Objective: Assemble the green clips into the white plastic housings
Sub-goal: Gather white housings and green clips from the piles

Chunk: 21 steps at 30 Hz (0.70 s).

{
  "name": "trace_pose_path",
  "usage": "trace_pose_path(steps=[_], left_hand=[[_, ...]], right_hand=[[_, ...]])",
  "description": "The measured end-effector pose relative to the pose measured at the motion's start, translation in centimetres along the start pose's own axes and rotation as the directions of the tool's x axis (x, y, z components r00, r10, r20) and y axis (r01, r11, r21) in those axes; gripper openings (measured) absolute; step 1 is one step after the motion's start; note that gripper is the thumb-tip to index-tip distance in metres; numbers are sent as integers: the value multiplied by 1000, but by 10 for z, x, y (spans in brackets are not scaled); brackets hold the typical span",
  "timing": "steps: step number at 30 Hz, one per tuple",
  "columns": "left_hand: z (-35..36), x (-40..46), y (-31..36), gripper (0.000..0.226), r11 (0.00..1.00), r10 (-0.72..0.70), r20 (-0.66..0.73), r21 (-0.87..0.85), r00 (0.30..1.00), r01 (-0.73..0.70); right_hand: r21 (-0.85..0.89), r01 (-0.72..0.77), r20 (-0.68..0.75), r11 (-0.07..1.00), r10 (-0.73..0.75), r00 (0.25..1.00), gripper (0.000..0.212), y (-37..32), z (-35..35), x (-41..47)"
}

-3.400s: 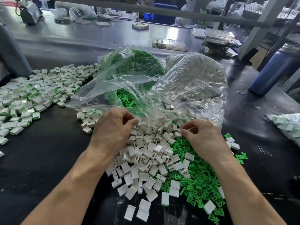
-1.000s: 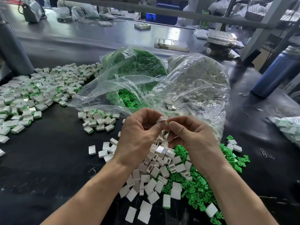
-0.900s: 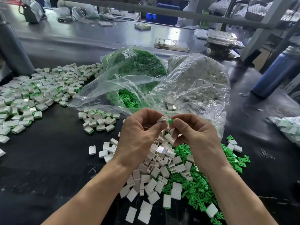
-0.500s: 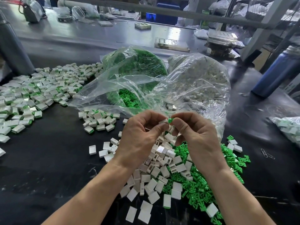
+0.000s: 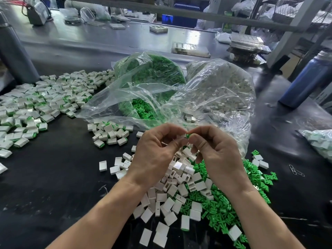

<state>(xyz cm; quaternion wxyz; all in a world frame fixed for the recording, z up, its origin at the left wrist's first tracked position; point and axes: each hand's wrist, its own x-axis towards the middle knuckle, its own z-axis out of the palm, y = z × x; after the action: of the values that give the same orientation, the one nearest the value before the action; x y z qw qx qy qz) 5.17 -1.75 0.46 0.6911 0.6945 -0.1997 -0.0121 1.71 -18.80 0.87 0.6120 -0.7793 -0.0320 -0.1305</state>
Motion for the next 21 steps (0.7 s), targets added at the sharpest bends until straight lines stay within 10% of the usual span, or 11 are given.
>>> trace_pose_path(steps=[21], left_hand=[[-1,-1,0,9,998,-40,-47,-51,998,38]], right_hand=[[24,-4,-28,1000,4,1000,9,-4,0,-1]])
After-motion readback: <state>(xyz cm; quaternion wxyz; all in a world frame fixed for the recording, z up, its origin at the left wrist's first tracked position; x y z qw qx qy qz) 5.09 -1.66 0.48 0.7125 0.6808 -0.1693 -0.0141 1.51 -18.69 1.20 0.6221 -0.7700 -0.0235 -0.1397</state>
